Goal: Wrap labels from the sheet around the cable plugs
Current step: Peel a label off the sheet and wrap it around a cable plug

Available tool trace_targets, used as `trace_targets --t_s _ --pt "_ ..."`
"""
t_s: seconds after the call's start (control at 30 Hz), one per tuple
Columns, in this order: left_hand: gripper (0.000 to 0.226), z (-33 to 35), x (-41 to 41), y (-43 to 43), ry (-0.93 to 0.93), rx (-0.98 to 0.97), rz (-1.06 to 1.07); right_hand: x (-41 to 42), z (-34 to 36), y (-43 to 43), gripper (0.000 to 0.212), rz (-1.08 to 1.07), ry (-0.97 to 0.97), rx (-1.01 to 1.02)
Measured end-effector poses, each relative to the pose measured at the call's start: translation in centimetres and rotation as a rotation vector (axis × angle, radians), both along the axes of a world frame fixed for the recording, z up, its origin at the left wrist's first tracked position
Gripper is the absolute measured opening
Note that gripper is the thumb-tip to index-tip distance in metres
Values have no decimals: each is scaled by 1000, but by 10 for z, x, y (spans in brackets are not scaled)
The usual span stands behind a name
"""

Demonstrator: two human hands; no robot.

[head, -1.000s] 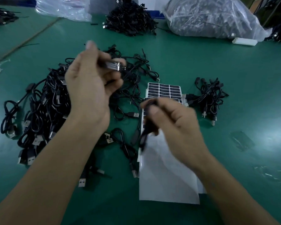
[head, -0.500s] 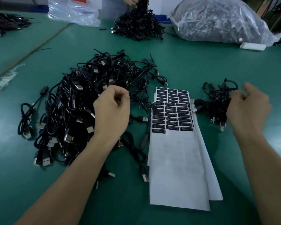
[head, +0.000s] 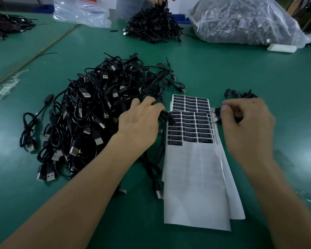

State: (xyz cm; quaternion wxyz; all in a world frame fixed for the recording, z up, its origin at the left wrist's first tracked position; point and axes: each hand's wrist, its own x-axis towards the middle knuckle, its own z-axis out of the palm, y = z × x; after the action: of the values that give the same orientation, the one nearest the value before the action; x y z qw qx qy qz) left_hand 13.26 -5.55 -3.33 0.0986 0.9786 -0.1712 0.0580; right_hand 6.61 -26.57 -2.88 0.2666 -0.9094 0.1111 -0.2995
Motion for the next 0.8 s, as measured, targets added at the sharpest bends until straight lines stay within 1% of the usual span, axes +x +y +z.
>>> trace_targets --t_s 0.07,0.13,0.17,0.2,0.27,0.37,0.4,0.47,0.53,0.6,0.63,0.73,0.8 --pt "39 1 4 -1 -76 6 7 -3 -5 7 18 45 19 6" --pt "25 1 6 -1 -152 1 8 -4 -8 11 17 79 17 14" --pt "18 1 5 0 -189 -32 -6 -4 -9 12 16 94 11 21" --pt "17 1 3 2 -232 -95 -30 -4 -10 13 16 109 4 24" --pt "20 3 -2 6 -386 -242 -92 -5 -11 15 14 131 -6 21" --pt "22 7 -11 6 -780 -390 -132 -5 -11 17 16 152 -15 34" --pt "25 9 -14 6 -871 -430 -157 -5 -10 17 18 167 -22 45" --pt "34 14 -20 7 -968 -491 -242 -5 -9 19 23 227 -36 68" --pt "35 18 -28 9 -962 -499 -335 -6 -9 21 27 321 -35 121" --pt "28 21 -34 9 -881 -468 -388 -8 -9 24 31 432 -13 223" --pt "26 22 -37 8 -837 -445 -382 -8 -9 25 31 482 7 266" --pt "27 22 -40 7 -680 -345 -265 -9 -7 26 19 619 69 383" --pt "29 20 -40 9 -556 -289 -149 -9 -7 24 35 685 135 406"
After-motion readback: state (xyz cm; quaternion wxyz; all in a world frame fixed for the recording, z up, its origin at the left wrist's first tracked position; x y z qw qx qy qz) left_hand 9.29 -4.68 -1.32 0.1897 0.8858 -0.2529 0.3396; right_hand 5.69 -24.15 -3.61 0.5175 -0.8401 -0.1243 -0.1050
